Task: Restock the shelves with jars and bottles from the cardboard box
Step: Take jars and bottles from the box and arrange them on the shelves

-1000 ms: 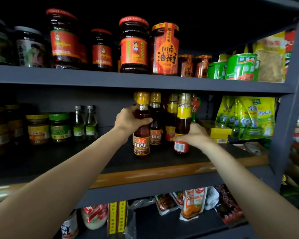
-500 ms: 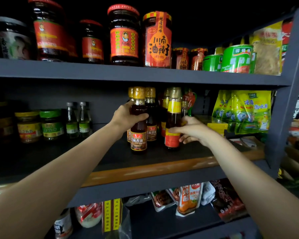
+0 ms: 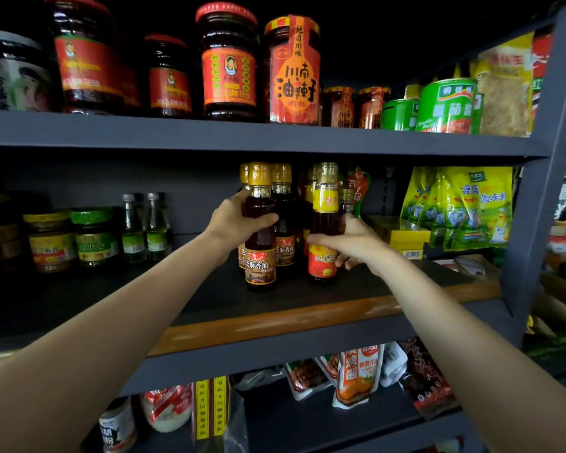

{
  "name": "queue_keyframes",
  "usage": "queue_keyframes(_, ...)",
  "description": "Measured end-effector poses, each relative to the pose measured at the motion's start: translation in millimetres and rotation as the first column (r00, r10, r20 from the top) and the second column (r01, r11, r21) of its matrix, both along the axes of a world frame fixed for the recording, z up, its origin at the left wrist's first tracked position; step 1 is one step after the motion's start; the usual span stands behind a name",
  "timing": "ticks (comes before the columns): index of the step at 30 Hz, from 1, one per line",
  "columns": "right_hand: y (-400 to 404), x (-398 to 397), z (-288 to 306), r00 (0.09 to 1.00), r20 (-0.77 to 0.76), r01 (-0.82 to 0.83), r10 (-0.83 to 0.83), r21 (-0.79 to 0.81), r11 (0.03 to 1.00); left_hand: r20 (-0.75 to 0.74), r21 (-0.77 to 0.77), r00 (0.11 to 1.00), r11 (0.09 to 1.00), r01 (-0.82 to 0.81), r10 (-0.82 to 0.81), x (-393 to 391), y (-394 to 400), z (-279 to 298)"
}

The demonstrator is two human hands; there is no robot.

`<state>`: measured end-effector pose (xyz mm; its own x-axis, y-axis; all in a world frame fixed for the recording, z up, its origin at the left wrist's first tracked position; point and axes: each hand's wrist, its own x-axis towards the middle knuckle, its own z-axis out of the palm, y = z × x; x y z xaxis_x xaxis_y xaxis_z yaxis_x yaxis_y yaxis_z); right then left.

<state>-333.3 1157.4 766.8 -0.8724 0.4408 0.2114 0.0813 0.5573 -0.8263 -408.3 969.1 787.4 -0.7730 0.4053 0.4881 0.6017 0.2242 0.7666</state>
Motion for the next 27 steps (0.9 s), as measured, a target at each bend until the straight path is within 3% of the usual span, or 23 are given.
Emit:
queue_keyframes(5,5,10,6,0.990,-0.018,-0.142,0.141,-0.195,0.970,0.003,0.003,1.000,1.000,-0.002,0.002,0,0,-1)
queue_keyframes(20,11,-2,1,1.000,0.017,-0.004,0.004,0.003,1.000,0.020,0.013,1.000,1.000,-0.003,0.003,3,0,1)
queue_keyframes(27,16,-19,7,0.995,0.095,0.011,-0.010,-0.013,1.000,0.039,0.029,0.999,1.000,-0.010,0.009,3,0,-1)
